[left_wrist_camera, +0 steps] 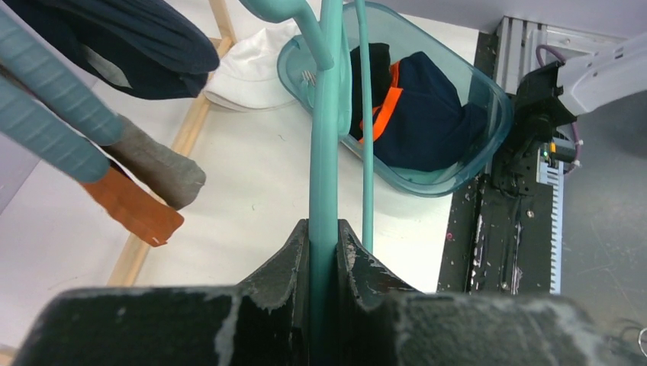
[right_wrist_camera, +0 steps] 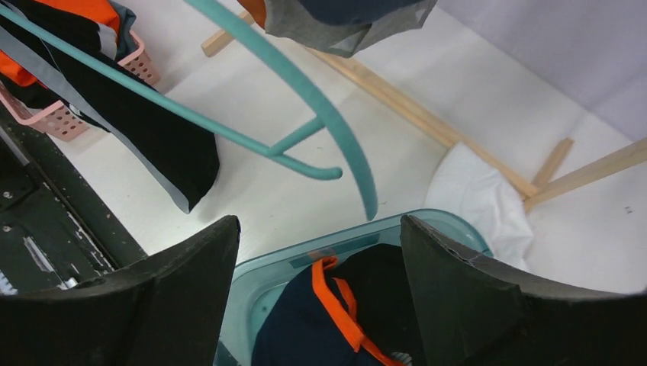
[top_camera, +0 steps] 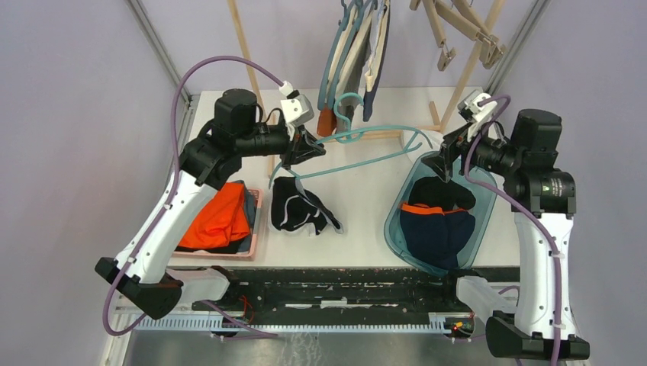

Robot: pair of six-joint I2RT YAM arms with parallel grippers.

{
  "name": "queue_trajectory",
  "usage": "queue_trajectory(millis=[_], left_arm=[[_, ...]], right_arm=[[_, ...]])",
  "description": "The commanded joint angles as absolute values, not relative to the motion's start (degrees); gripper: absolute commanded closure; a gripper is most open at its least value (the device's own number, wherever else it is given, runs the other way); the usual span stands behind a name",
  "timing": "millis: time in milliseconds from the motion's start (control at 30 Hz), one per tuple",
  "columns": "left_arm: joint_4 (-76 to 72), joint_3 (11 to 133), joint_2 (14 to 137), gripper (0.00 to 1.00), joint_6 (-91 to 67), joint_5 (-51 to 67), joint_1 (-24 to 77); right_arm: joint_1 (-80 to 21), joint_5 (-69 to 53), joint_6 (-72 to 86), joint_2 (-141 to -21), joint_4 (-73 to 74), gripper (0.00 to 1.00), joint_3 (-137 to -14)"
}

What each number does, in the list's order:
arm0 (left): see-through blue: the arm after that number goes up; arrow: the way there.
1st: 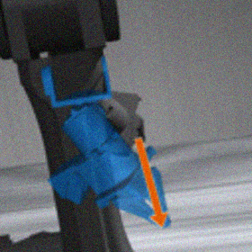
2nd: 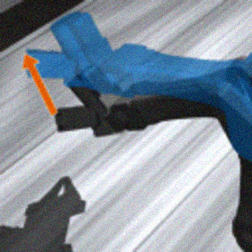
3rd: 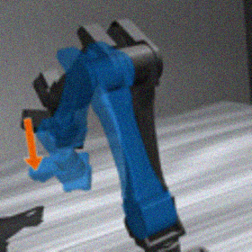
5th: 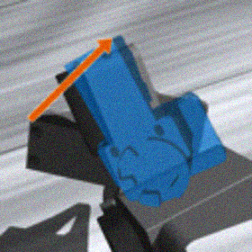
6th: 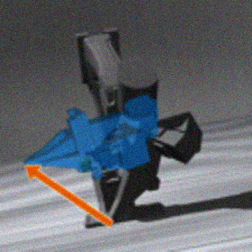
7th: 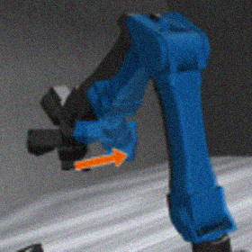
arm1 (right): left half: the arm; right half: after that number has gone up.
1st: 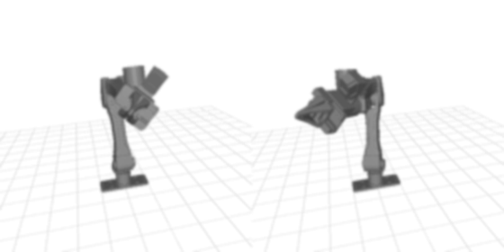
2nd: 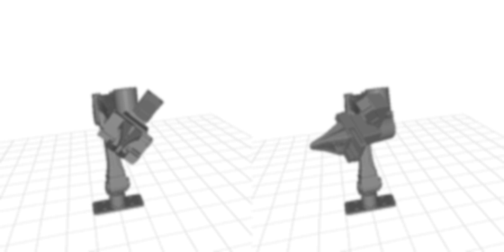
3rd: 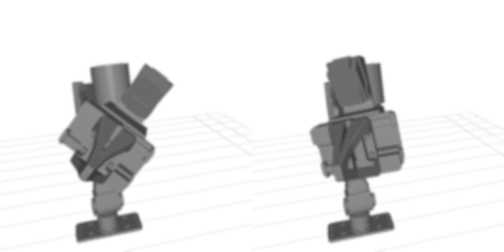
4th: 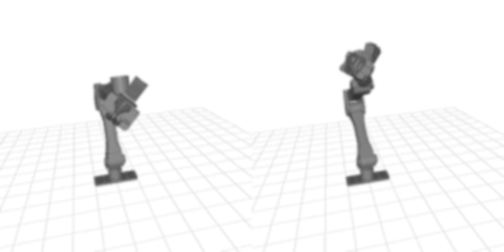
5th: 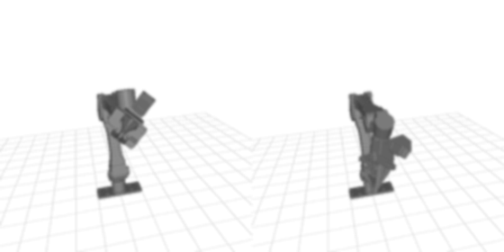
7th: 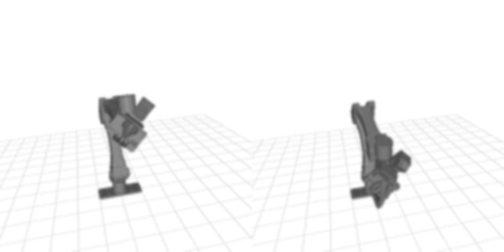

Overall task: Remove the underwear clipped to the hanger
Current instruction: Remove the underwear from the hanger.

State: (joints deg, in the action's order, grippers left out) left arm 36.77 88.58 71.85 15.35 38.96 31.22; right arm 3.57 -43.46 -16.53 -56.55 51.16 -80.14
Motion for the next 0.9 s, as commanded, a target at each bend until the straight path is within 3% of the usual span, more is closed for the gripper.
queue_trajectory(millis=[0,233,500,867], left_arm=[[37.8,92.0,72.2,0.97,20.0,38.1,32.5],[38.8,91.3,72.3,0.97,20.9,41.3,33.5],[40.2,89.2,71.3,0.97,23.0,43.8,34.0],[40.8,86.4,69.6,0.97,25.4,44.2,34.0]], right_arm=[[3.3,-43.6,-23.7,-59.5,58.9,0.14,-88.5],[-0.5,-51.1,-32.1,-67.1,71.0,0.13,-98.6],[-13.2,-47.1,-34.3,-72.2,71.7,0.16,-100.8],[-15.4,-54.3,-36.4,-75.6,71.9,0.57,-100.6]])
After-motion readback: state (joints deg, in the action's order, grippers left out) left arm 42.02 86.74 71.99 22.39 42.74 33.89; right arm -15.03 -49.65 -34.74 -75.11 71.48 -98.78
